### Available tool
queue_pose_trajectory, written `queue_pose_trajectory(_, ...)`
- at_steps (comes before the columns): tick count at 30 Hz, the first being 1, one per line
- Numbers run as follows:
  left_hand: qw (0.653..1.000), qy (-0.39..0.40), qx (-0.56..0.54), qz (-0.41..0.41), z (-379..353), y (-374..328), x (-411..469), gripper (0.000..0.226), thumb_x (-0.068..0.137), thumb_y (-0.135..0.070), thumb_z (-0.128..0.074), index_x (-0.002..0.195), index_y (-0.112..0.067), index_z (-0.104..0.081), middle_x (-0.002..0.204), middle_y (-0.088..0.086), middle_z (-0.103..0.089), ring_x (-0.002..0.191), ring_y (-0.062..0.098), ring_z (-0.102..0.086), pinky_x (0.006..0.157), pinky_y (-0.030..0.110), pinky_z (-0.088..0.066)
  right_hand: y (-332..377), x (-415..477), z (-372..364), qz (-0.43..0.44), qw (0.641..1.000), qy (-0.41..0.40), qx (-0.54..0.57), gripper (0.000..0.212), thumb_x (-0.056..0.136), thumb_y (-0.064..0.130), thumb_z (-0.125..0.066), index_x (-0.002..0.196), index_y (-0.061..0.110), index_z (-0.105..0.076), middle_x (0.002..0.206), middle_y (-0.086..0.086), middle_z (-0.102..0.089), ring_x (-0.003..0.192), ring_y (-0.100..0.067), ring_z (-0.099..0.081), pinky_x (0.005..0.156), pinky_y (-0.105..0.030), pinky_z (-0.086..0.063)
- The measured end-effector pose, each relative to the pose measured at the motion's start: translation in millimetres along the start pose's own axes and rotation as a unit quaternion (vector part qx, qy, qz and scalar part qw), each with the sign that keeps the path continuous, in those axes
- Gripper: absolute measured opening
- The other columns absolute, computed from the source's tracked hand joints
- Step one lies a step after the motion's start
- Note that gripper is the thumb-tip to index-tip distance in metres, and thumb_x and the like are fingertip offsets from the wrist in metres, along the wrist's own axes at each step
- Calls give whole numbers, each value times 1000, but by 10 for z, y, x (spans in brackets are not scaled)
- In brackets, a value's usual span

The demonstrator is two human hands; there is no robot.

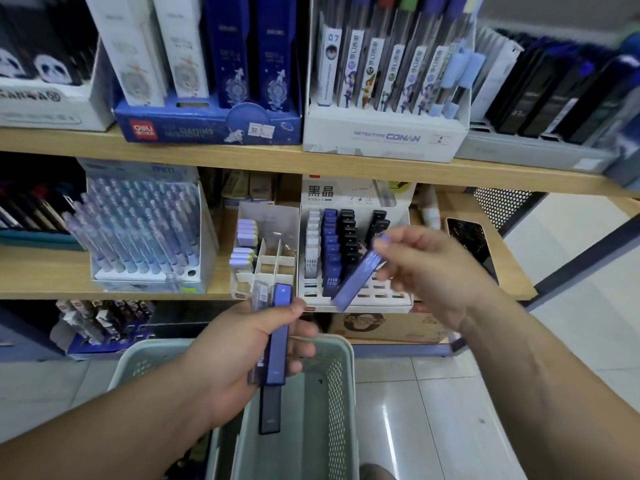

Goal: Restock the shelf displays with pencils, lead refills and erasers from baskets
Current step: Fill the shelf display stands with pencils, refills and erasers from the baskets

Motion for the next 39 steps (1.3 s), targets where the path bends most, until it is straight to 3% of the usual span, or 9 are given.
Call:
queue_pose_trajectory(4,1000,-15,-2,10,34,-6,56,47,79,-21,-72,121,0,-64,74,12,-64,54,21,-55,48,30,-48,-29,182,566,117,964,-200,-130,5,96,11,-66,95,15,-68,78,-4,-74,62,-12,-67,56,-27,-54)
queue_pose_trajectory(7,1000,-3,-3,22,25,-9,95,47,79,-23,-66,119,1,-65,75,13,-61,54,23,-53,50,32,-47,-157,339,749,171,922,-263,-228,11,97,17,-63,106,21,-69,89,-2,-74,77,-13,-72,71,-41,-61)
queue_pose_trajectory(9,999,8,-15,36,18,1,125,39,91,-22,-53,119,2,-64,75,15,-61,54,24,-53,51,32,-47,-188,411,746,204,905,-268,-259,14,96,17,-64,109,21,-69,91,5,-72,83,-16,-71,78,-45,-59)
queue_pose_trajectory(13,999,23,-24,39,9,35,186,36,95,-21,-47,116,1,-67,77,14,-61,55,24,-53,49,32,-48,-182,540,651,264,858,-272,-347,15,96,15,-64,108,18,-71,85,8,-68,78,-16,-66,74,-34,-52)
queue_pose_trajectory(17,999,35,-23,35,27,25,219,39,84,-23,-58,112,0,-72,81,14,-62,56,24,-54,49,31,-48,-286,716,603,256,852,-260,-376,18,94,16,-63,109,21,-72,92,-1,-75,78,-22,-67,71,-33,-52)
queue_pose_trajectory(20,999,26,-25,35,52,6,232,40,80,-25,-59,109,-1,-74,80,15,-63,56,24,-54,49,32,-47,-337,807,574,259,846,-245,-397,19,93,11,-64,108,18,-73,94,-4,-75,76,-19,-64,67,-24,-41)
queue_pose_trajectory(29,999,17,-22,37,70,-43,238,40,78,-26,-61,108,-3,-75,80,14,-64,57,23,-54,51,34,-46,-307,934,595,255,855,-211,-398,19,94,11,-67,111,15,-74,98,-2,-74,79,-13,-60,71,-21,-41)
queue_pose_trajectory(33,999,19,-25,40,70,-46,235,40,79,-26,-60,108,-3,-75,80,13,-64,57,23,-54,50,34,-46,-339,944,624,246,868,-194,-386,20,94,12,-67,112,18,-74,96,2,-72,77,-11,-60,66,-13,-40)
queue_pose_trajectory(39,999,19,-28,37,70,-37,230,39,79,-26,-60,107,-3,-76,81,13,-64,57,23,-55,50,34,-47,-352,944,605,255,853,-194,-411,23,94,10,-65,113,19,-75,108,-3,-72,86,-20,-64,75,-26,-48)
Point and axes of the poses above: each hand's wrist, its own x-axis towards the middle knuckle, its own z-axis out of the back of the hand, y = z × x, the point moved 3 cm from there along x, towards the middle knuckle
